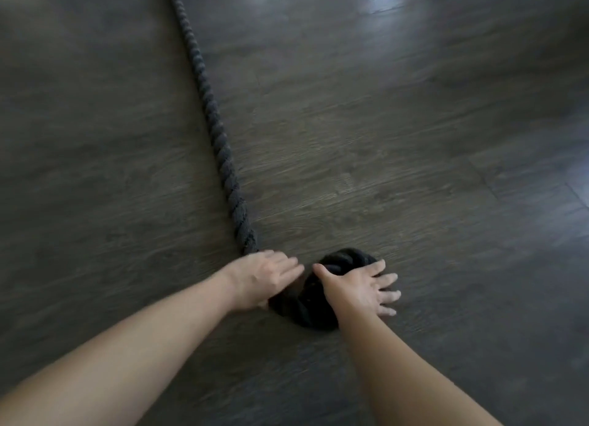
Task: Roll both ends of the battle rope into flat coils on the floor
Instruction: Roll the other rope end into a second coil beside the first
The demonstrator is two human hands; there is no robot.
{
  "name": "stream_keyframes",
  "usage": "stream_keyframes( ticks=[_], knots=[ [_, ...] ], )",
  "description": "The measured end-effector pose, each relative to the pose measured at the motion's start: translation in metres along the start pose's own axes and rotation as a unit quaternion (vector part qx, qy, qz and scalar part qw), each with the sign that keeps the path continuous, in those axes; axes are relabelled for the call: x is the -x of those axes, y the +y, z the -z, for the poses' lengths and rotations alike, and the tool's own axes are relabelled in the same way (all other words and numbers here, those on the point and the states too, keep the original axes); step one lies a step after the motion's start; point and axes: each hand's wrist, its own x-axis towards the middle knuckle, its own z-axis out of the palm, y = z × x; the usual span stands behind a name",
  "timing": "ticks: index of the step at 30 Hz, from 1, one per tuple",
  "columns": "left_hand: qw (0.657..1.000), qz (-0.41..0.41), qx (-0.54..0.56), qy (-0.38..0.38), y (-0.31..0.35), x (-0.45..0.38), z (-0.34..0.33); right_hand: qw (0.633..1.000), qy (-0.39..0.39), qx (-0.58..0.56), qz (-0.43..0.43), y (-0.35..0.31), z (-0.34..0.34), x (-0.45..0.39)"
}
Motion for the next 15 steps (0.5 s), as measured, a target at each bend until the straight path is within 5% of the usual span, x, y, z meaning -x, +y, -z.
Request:
stream_keyframes(
  ticks=[6, 15],
  knots=[
    [0.996, 0.066, -0.049, -0.043, -0.035, -0.013, 0.008, 0.993, 0.018, 0.073, 0.087, -0.016, -0.006, -0.011],
    [0.951, 0.252, 0.174, -0.048, -0.03, -0.016, -0.007, 0.967, -0.016, 0.194, 0.165, -0.054, 0.006, -0.022]
  ],
)
